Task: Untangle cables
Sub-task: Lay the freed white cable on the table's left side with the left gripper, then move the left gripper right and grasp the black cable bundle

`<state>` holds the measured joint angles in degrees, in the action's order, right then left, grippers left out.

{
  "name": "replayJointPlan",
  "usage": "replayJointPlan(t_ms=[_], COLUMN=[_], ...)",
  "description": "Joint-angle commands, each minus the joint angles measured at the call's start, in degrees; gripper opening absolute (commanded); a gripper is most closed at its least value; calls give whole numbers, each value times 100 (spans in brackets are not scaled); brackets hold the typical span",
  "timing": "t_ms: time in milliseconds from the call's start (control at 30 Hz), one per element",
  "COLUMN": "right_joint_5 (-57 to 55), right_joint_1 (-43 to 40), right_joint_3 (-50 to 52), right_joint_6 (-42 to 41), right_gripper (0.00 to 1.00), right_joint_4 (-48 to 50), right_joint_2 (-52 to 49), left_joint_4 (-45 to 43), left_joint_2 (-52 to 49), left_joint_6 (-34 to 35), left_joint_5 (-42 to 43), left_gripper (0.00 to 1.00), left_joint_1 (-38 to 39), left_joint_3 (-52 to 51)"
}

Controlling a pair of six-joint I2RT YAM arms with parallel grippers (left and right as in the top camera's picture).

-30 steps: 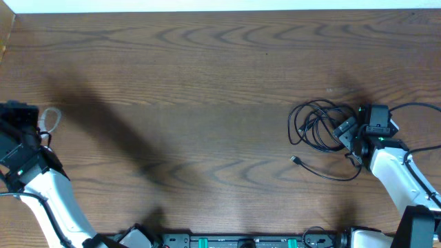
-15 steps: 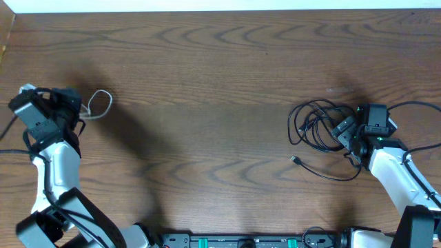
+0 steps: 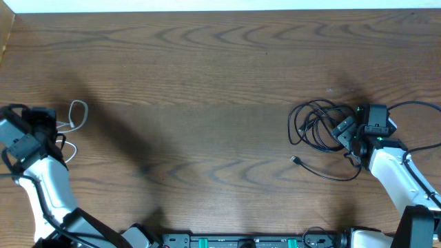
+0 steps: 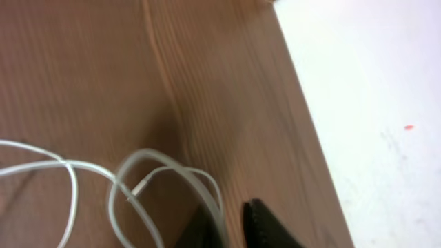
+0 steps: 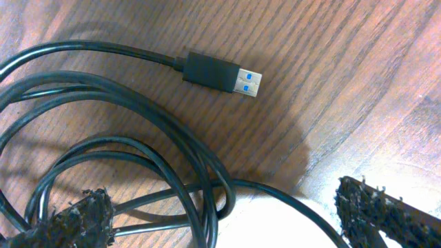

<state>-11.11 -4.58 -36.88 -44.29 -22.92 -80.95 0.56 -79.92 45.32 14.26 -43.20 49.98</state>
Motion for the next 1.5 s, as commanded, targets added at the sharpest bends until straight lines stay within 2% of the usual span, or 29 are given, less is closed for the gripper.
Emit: replayJointPlan(t_ms=[0, 33, 67, 100, 133, 300, 467, 500, 600, 733, 767, 800, 867, 900, 933, 1033, 1100, 1233, 1367, 1467], right_joint_5=[-52, -52, -52, -50, -48, 22, 214, 284, 656, 1388, 1676, 2055, 3014, 3440, 3757, 4769, 5908, 7298, 7364, 7117], right_joint_1=[17, 17, 17, 17, 17, 20, 20, 20, 20, 17, 17, 17, 20, 20, 20, 20, 37, 299, 754, 1086], right_joint_3=[-11, -11, -11, -11, -11, -11, -11, -11, -11, -11, -11, -11, -11, -11, -11, -11, -11, -11, -11, -22], right_joint_6=[68, 68, 68, 66, 66, 66, 68, 66, 70, 487, 619, 820, 1436, 1687, 1884, 2605, 3233, 4218, 4671, 4671], right_gripper=[99, 99, 99, 99, 99, 99, 99, 99, 99, 98, 90, 76, 21, 7, 1, 1, 1, 1, 1, 2], right_joint_4=[-4, -2, -2, -4, -4, -2, 22, 28, 42, 48, 55, 90, 243, 321, 396, 675, 885, 1075, 1023, 1032], right_joint_2=[-20, -20, -20, -20, -20, -20, -20, -20, -20, -20, -20, -20, -20, -20, -20, -20, -20, -20, -20, -17], left_joint_4=[284, 363, 444, 520, 629, 1279, 1300, 1283, 1172, 1154, 1154, 1154, 1134, 1128, 1113, 1095, 1021, 831, 835, 885], left_joint_2=[170, 188, 203, 214, 219, 216, 216, 216, 216, 219, 219, 219, 219, 219, 219, 219, 219, 219, 219, 219], left_joint_6=[321, 431, 542, 645, 793, 1565, 1604, 1585, 1154, 741, 654, 564, 260, 122, 2, -188, -387, -778, -935, -1021], left_joint_5=[-92, -98, -107, -129, -149, 55, 1873, 2251, 3287, 4376, 4505, 4533, 4503, 4459, 4389, 4024, 3810, 3770, 3775, 3775], left_gripper=[63, 66, 83, 92, 95, 96, 97, 100, 100, 99, 99, 99, 99, 99, 99, 99, 99, 99, 99, 99], left_joint_1=[-264, -348, -446, -531, -638, -885, -772, -691, -260, 579, 859, 1062, 1681, 1930, 2190, 2879, 3294, 3744, 3936, 4087], left_joint_3=[90, 90, 90, 90, 90, 90, 90, 90, 90, 90, 90, 90, 90, 90, 90, 90, 90, 90, 90, 87])
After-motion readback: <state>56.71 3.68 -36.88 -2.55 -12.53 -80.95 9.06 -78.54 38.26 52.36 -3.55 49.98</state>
